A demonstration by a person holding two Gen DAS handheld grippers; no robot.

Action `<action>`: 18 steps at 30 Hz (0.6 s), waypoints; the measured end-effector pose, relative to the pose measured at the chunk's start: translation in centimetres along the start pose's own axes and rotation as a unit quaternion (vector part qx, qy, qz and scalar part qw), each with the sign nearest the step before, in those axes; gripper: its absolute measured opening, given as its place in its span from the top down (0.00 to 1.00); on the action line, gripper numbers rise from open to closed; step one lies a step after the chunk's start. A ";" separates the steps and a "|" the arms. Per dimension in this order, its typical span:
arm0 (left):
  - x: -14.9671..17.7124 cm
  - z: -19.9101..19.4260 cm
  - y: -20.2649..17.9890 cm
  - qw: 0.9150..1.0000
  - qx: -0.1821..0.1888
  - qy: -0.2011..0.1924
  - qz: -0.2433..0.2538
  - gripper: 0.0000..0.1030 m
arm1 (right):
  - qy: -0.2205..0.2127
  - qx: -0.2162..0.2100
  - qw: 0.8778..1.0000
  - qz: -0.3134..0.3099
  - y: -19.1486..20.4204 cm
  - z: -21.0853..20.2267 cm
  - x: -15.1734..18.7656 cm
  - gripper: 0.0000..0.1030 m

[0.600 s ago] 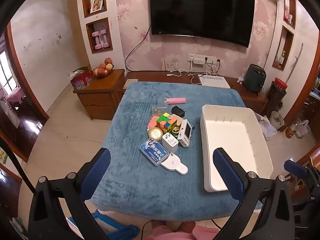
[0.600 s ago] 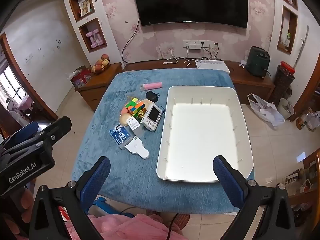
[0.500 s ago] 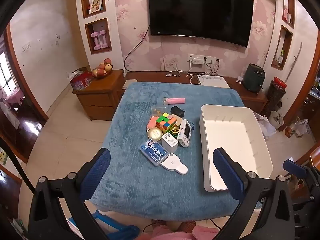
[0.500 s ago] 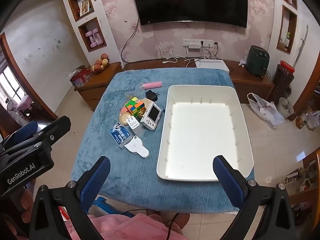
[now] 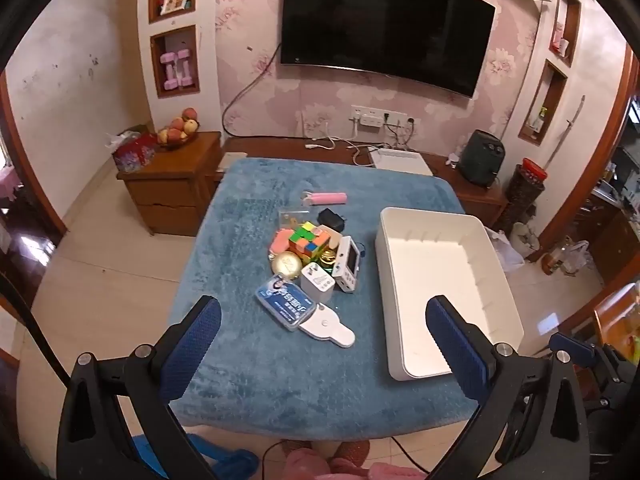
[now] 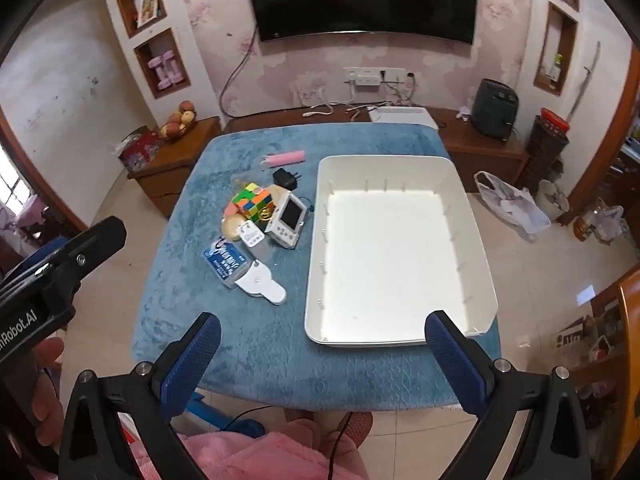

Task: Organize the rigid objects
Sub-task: 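Move the right gripper to the white tray rim and grasp it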

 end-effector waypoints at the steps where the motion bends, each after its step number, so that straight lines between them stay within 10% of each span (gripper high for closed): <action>1: 0.1 0.2 0.1 1.000 0.005 0.003 -0.001 0.01 | -0.003 0.004 1.000 0.004 0.0 -0.1 0.1 0.01; 18: 2.6 4.9 4.1 0.992 0.073 0.097 -0.035 0.01 | 0.002 0.063 0.996 0.065 0.6 0.3 1.9 0.05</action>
Point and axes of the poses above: each gripper's, at about its wrist camera, not at the fingertips, and z roughly the way its jaws point, y to its left, x to its underside, the point moved 3 cm from there along z, roughly the way its jaws point, and after that the axes turned 9 degrees about z, right-handed, at the moved point
